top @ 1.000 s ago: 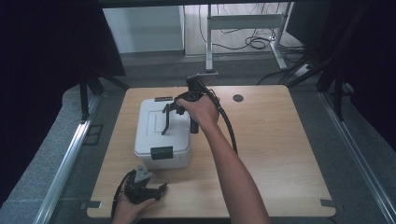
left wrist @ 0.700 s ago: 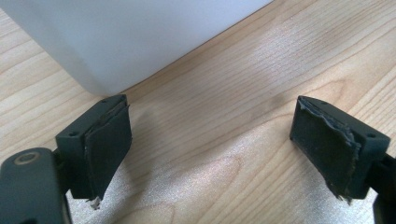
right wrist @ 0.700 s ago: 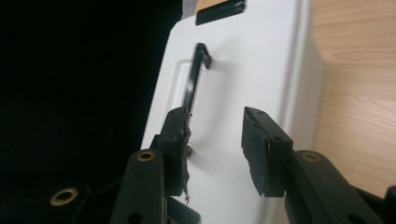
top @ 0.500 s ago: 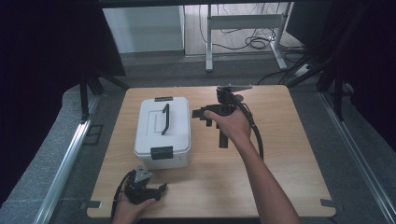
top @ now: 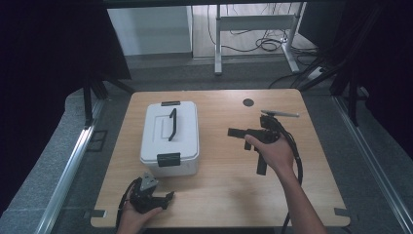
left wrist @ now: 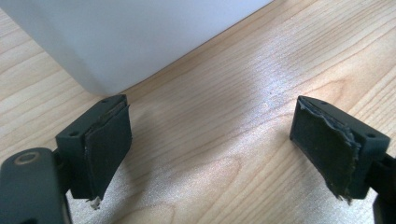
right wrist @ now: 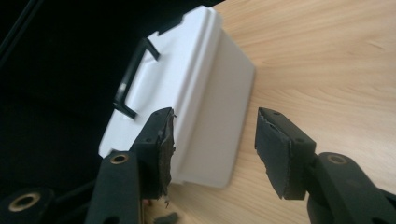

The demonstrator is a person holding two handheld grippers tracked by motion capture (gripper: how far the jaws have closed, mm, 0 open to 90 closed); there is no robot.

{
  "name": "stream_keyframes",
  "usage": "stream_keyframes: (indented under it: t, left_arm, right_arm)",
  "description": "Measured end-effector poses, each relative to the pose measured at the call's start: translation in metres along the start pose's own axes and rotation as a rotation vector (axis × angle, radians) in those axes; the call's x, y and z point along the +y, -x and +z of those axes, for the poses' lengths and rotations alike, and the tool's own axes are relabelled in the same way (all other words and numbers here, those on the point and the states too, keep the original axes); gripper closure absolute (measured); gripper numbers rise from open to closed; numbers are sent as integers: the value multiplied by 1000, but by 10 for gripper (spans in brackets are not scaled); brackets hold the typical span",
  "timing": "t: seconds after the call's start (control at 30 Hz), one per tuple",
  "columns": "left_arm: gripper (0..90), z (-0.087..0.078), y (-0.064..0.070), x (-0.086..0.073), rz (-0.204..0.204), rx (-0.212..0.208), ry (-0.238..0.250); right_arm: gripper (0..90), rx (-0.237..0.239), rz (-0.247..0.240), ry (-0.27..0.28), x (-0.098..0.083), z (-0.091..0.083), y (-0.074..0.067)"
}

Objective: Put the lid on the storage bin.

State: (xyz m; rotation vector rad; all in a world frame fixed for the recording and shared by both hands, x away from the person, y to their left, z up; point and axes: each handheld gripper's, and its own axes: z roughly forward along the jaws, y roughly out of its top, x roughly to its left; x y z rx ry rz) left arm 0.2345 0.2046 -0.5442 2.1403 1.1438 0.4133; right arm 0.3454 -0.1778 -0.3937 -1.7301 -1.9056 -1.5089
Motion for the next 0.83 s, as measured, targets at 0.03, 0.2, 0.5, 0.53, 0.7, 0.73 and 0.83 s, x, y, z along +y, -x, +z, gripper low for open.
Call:
stream_keyframes:
  t: [0.03, 0.2, 0.5, 0.53, 0.7, 0.73, 0.83]
  left_arm:
    - [126, 0, 0, 0, 0, 0, 0]
    - [126, 0, 0, 0, 3, -1, -1]
    - [126, 0, 0, 0, 0, -1, 0]
    - [127, 0, 0, 0, 0, 0, 0]
    - [127, 0, 0, 0, -1, 0, 1]
    - [127, 0, 0, 0, -1, 0, 1]
    - [126, 0, 0, 0, -2, 0, 1]
  right_arm:
    - [461, 2, 2, 6, -5, -2, 6]
    - [447, -5, 21, 20, -23, -11, 29]
    - [437, -28, 45, 21, -48, -15, 59]
    - [436, -28, 43, 20, -50, -14, 60]
    - [425, -24, 46, 28, -51, -16, 63]
    - [424, -22, 47, 30, -51, -17, 62]
    - [421, -14, 52, 31, -52, -18, 64]
